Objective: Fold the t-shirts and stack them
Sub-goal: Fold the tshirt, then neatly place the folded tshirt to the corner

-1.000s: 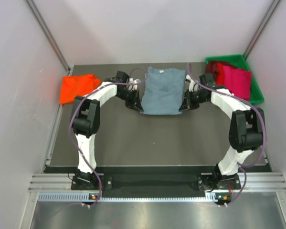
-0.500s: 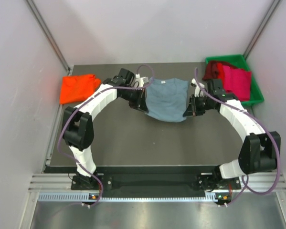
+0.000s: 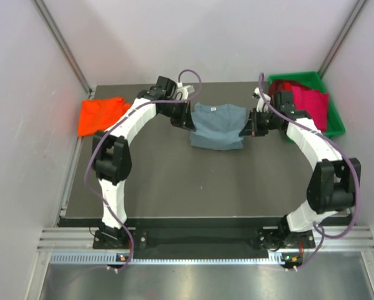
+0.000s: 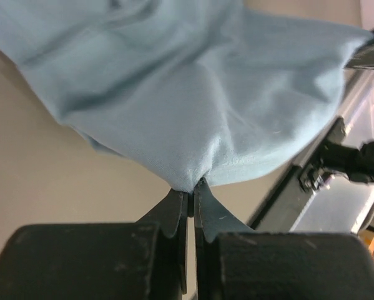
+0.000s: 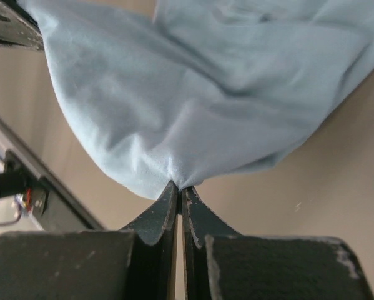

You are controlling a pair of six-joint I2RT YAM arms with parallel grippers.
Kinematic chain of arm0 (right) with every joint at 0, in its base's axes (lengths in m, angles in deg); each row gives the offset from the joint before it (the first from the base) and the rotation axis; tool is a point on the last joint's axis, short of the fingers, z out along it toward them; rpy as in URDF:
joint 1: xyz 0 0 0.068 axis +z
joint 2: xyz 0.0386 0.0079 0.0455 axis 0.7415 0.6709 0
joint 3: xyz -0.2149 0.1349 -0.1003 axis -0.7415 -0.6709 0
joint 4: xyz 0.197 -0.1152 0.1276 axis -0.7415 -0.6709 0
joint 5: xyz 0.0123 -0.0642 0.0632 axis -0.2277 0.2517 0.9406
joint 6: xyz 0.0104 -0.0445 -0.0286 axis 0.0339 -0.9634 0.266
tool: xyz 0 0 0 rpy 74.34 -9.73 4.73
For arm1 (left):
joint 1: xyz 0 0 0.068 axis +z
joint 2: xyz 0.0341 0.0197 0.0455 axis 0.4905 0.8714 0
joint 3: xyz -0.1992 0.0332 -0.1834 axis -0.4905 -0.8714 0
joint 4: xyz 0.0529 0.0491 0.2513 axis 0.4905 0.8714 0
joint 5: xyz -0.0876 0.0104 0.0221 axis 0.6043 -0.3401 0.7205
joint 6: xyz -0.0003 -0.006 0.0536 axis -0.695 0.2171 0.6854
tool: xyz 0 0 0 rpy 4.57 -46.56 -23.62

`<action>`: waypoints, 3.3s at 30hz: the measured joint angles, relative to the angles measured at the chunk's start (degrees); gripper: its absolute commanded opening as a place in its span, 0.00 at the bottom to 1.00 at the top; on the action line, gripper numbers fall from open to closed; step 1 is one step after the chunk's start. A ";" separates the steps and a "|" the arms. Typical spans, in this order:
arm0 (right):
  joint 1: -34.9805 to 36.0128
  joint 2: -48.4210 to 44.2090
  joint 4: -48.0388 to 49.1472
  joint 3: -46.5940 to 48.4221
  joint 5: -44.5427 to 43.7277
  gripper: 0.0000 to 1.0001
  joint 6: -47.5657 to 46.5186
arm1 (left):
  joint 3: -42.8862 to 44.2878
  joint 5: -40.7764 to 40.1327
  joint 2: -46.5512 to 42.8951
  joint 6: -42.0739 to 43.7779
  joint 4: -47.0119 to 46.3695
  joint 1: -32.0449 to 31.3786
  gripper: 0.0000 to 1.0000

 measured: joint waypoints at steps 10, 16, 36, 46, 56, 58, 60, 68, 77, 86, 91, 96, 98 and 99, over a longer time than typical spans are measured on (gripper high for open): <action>-1.86 17.49 5.73 9.31 -0.02 0.00 1.20 | 15.82 -0.83 21.97 0.68 -0.42 2.71 0.00; -1.86 25.18 6.10 21.42 -0.28 0.00 2.19 | 27.39 -2.03 26.88 0.79 -0.42 2.82 0.00; -1.55 43.25 9.11 38.69 -5.55 0.00 -0.48 | 34.58 -5.60 37.53 -1.66 -19.30 4.50 0.99; -0.96 37.81 8.98 36.85 -12.13 0.45 -0.28 | 31.47 -12.44 30.84 -0.90 -21.27 4.85 0.99; -0.39 30.32 9.16 36.30 -11.82 0.59 0.11 | 20.68 -8.13 22.82 -7.63 -20.50 6.25 0.99; 0.59 30.25 9.62 36.33 -9.84 0.58 0.87 | 18.84 -7.43 22.84 -8.94 -19.61 6.49 0.99; 1.79 30.73 9.60 36.33 -8.15 0.57 1.81 | 18.10 -7.17 22.97 -9.79 -18.91 6.69 0.99; 6.10 36.63 10.99 36.39 -2.99 0.55 5.35 | 17.99 -4.13 25.42 -10.99 -18.29 6.75 0.98; 6.23 44.11 11.63 40.59 -2.71 0.54 7.82 | 18.01 -4.92 27.12 -8.02 -17.64 6.29 0.98; 5.14 49.90 12.72 47.23 -5.27 0.54 8.20 | 18.23 -6.12 27.12 -5.73 -17.44 5.62 0.99; 4.81 50.18 12.07 47.12 -6.75 0.54 8.02 | 21.18 -6.08 29.03 -5.79 -17.29 5.57 0.99; 4.35 50.18 12.02 45.68 -7.26 0.55 7.48 | 25.62 -4.31 32.68 -7.21 -20.00 5.57 0.87; 4.13 50.18 12.02 44.81 -7.37 0.54 7.23 | 26.60 -3.02 33.94 -8.17 -21.81 5.57 0.76; 4.02 50.18 12.02 44.44 -7.41 0.55 7.06 | 26.77 -2.43 34.40 -8.79 -22.58 5.60 0.74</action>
